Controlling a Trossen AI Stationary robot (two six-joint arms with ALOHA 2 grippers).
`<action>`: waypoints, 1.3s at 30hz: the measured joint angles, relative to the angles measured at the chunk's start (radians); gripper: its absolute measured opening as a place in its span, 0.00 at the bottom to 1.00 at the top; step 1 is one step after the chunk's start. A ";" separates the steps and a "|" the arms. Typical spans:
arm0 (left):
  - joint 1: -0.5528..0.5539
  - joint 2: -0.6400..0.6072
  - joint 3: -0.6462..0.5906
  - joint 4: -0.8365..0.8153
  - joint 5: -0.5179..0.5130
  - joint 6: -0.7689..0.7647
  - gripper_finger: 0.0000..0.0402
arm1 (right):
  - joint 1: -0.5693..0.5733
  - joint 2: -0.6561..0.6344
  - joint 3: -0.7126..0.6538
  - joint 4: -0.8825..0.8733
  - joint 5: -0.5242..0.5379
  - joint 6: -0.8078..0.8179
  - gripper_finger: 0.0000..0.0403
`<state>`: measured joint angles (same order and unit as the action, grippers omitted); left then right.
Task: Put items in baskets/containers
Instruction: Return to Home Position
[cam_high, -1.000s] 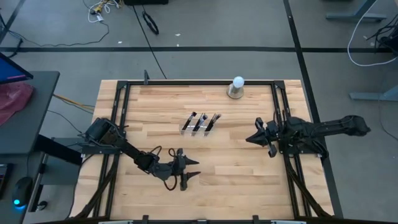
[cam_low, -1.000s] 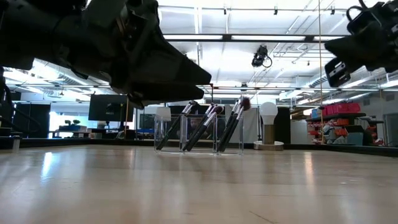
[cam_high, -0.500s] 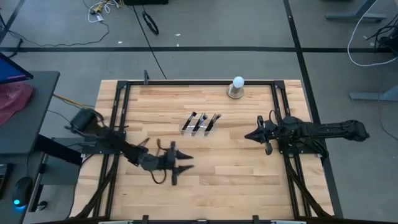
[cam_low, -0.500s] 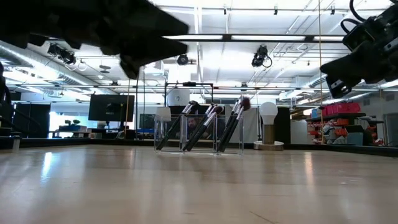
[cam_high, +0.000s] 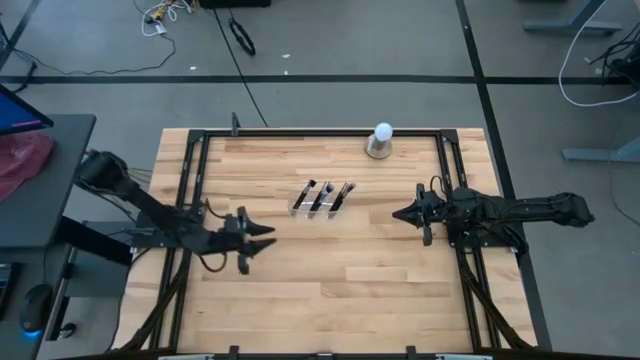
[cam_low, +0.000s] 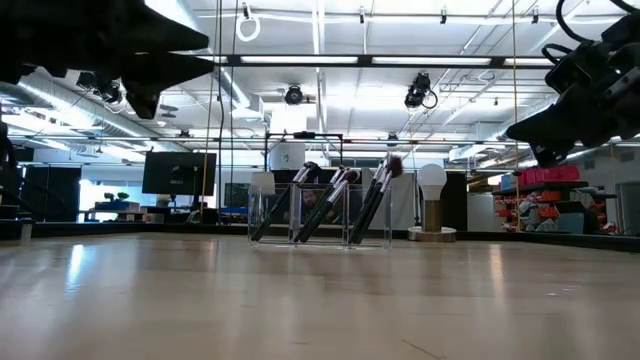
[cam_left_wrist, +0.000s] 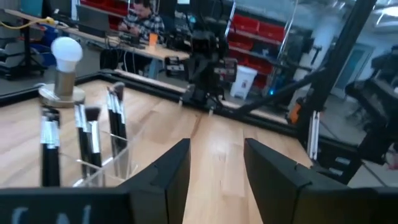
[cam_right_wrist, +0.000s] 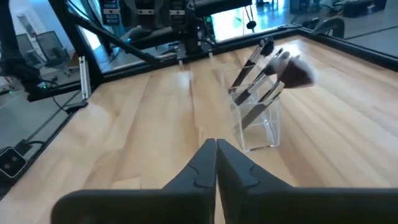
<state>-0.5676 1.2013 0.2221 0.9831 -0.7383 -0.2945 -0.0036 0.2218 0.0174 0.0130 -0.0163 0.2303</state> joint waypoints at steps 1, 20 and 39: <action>-0.003 -0.030 -0.017 -0.003 -0.002 0.001 0.38 | 0.000 0.000 0.000 0.001 0.001 -0.004 0.04; 0.001 -0.418 -0.162 -0.127 0.082 0.054 0.02 | 0.000 -0.029 0.000 -0.001 0.000 0.049 0.07; 0.366 -0.911 -0.162 -0.602 0.540 0.221 0.01 | 0.032 -0.222 0.000 0.025 0.000 0.048 0.07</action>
<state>-0.2013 0.2899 0.0597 0.3812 -0.1988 -0.0734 0.0280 -0.0002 0.0177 0.0380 -0.0158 0.2787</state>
